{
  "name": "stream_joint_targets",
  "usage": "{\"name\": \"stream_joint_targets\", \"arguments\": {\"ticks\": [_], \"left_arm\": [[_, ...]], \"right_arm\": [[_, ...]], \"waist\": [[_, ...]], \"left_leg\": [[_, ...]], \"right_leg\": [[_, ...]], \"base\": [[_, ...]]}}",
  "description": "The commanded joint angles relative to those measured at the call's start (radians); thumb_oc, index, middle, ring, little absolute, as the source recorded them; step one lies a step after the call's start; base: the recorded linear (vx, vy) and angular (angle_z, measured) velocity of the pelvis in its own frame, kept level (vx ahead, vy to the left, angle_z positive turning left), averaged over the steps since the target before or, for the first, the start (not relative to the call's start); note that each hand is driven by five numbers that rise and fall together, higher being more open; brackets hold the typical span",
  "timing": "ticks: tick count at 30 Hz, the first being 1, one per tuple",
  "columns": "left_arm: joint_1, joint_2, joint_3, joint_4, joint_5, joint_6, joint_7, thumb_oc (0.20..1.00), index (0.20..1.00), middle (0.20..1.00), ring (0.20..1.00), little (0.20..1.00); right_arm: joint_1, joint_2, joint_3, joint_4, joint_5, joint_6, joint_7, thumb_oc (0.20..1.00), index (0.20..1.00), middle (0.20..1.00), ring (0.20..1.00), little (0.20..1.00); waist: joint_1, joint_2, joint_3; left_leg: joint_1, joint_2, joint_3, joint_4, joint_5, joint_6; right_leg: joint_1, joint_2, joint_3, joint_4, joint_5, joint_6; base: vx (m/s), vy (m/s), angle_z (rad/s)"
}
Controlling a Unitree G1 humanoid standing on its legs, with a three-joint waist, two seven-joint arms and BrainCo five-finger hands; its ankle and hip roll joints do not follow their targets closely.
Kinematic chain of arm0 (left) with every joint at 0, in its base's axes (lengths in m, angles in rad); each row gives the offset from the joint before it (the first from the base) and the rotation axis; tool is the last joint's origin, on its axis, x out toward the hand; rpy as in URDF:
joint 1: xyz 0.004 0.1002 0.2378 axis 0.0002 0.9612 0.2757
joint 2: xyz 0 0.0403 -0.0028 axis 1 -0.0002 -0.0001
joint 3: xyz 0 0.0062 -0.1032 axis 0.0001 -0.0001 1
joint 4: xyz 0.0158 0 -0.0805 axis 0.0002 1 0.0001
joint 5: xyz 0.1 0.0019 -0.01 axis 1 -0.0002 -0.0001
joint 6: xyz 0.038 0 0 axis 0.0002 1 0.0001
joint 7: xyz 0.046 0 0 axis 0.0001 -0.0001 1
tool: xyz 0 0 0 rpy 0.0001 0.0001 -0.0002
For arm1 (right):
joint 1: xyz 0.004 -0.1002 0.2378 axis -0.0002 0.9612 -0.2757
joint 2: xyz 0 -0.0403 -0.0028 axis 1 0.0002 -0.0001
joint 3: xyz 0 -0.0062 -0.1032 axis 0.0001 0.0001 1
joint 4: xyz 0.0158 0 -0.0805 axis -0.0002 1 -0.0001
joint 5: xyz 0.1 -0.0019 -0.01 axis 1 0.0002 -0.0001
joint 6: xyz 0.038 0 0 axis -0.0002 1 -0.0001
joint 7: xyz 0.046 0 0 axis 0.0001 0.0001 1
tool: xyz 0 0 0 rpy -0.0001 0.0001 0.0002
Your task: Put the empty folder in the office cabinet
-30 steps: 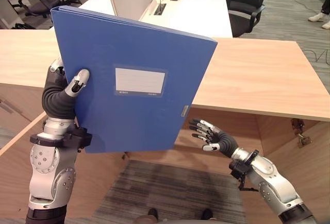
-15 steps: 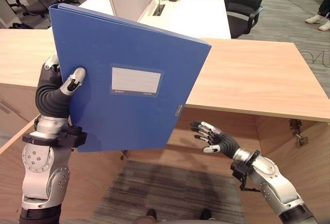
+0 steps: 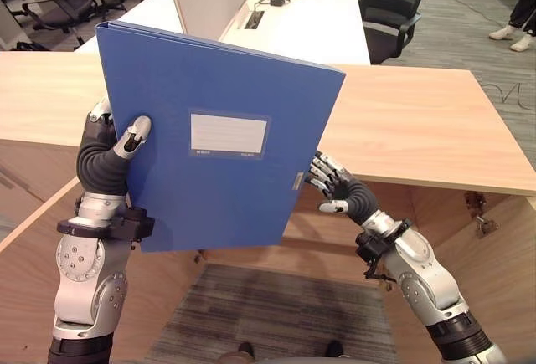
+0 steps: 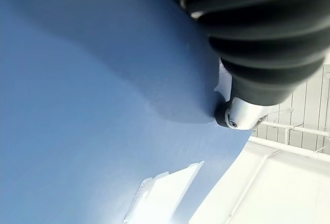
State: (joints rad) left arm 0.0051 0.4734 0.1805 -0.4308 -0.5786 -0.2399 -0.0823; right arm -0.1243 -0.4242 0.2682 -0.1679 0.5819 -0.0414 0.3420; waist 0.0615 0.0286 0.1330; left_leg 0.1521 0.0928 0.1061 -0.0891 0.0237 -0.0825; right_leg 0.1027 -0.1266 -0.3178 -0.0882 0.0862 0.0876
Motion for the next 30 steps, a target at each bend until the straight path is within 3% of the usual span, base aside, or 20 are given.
{"name": "stream_joint_targets", "arguments": {"ticks": [1, 20, 30], "left_arm": [[-0.062, 0.022, -0.006, 0.010, -0.007, -0.064, 0.029, 0.200, 0.200, 0.200, 0.200, 0.200], [-0.189, 0.000, -0.157, 0.033, 0.023, -0.068, 0.058, 0.200, 0.200, 0.200, 0.200, 0.200], [-0.239, 0.019, -0.182, 0.023, 0.077, -0.081, 0.076, 0.200, 0.200, 0.200, 0.200, 0.200]], "right_arm": [[-0.106, 0.049, 0.036, -0.123, 0.070, -0.084, -0.016, 1.000, 1.000, 1.000, 1.000, 1.000], [-0.183, 0.103, 0.183, -0.061, 0.083, -0.074, -0.030, 1.000, 1.000, 1.000, 1.000, 1.000], [-0.178, 0.104, 0.205, -0.041, 0.084, -0.072, -0.029, 1.000, 1.000, 1.000, 1.000, 1.000]], "waist": [[-0.006, -0.026, -0.020], [-0.012, -0.033, -0.020], [-0.016, -0.033, -0.022]], "left_leg": [[0.008, 0.002, 0.002, 0.002, -0.054, 0.005], [0.011, -0.001, -0.002, 0.002, -0.055, 0.006], [0.013, -0.003, -0.005, 0.002, -0.058, 0.007]], "right_leg": [[0.059, -0.044, 0.014, 0.007, -0.087, 0.074], [0.065, -0.041, 0.015, 0.012, -0.096, 0.070], [0.065, -0.040, 0.014, 0.015, -0.099, 0.071]], "base": [[0.00, 0.000, 0.00], [0.00, 0.000, 0.00], [0.00, 0.000, 0.00]]}}
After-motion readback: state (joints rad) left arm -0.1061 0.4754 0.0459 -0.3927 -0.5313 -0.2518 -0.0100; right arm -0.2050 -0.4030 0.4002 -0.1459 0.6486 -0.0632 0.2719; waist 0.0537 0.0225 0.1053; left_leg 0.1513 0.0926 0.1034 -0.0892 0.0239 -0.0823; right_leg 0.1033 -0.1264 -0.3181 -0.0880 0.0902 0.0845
